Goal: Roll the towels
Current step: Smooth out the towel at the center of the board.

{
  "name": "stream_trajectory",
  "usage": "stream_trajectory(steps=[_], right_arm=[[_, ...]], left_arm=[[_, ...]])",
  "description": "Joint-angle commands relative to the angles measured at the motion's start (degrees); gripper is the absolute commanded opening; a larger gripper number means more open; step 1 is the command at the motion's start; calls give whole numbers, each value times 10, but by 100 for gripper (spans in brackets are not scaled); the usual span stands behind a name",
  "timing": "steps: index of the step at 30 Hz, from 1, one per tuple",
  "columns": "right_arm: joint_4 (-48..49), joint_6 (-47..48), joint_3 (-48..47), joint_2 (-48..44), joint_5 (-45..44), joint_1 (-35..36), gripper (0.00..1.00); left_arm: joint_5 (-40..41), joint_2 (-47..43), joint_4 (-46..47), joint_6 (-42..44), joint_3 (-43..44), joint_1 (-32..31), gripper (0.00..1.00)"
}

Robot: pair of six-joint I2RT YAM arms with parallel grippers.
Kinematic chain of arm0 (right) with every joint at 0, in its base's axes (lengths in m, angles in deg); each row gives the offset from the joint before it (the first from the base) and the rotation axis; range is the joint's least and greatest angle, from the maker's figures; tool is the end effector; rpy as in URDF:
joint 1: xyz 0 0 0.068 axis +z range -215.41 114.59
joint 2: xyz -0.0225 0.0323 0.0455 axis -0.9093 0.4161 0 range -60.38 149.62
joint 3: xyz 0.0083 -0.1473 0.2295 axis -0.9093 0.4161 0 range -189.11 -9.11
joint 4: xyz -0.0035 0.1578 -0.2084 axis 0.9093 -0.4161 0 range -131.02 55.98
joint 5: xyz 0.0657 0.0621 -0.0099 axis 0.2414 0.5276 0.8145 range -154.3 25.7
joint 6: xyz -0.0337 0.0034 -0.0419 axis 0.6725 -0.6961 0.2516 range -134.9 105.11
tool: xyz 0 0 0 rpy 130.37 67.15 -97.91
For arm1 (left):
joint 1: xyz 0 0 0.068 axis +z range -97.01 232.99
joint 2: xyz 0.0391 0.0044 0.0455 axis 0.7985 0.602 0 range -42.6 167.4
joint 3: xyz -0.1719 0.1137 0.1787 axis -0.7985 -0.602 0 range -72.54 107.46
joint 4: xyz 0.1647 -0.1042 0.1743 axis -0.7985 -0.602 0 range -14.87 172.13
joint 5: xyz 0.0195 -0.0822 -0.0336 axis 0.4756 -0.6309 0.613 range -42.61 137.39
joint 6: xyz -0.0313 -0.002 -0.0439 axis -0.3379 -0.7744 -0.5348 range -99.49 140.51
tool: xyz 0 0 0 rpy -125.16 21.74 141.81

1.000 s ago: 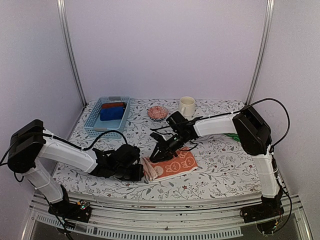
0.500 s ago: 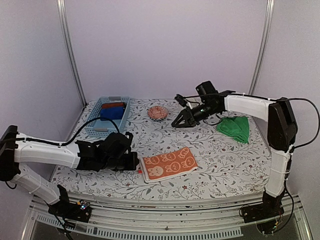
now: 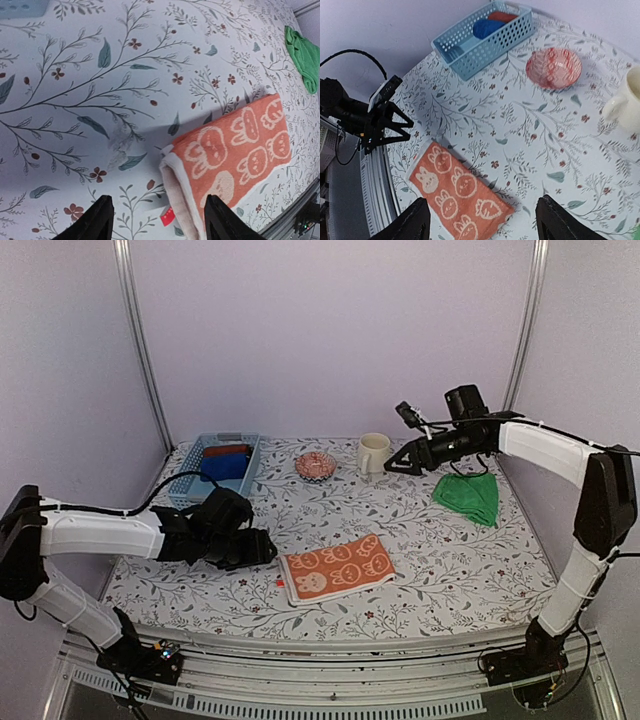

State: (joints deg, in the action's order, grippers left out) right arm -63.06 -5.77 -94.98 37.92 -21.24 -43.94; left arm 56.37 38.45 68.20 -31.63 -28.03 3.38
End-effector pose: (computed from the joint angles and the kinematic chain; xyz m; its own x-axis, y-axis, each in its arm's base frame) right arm 0.3496 0.1636 0.3145 -0.4904 -0.3174 -0.8116 -0.8319 0.4479 0.3275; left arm 0.1863 -0.2105 0.1924 -0.8499 -0.2046 -0.4856 0.0275 0.9031 -0.4286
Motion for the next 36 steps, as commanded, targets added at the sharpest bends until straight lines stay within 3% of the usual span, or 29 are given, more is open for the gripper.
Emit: stream_trajectory(steps=[1, 7, 13, 26, 36], right_arm=[[-54, 56, 59, 38, 90, 2, 72], [-51, 106, 114, 37, 62, 38, 67], [-67, 108, 107, 92, 56, 71, 58], [-89, 105, 92, 187, 53, 85, 44], [-117, 70, 93, 196, -136, 86, 39]], left_arm=[[-99, 0, 92, -14, -46, 29, 65], [-155, 37, 164, -17, -66, 37, 65], [-174, 89, 162, -25, -46, 38, 62], [-169, 108, 135, -19, -24, 38, 41], [-171, 120, 133, -9, -15, 37, 36]])
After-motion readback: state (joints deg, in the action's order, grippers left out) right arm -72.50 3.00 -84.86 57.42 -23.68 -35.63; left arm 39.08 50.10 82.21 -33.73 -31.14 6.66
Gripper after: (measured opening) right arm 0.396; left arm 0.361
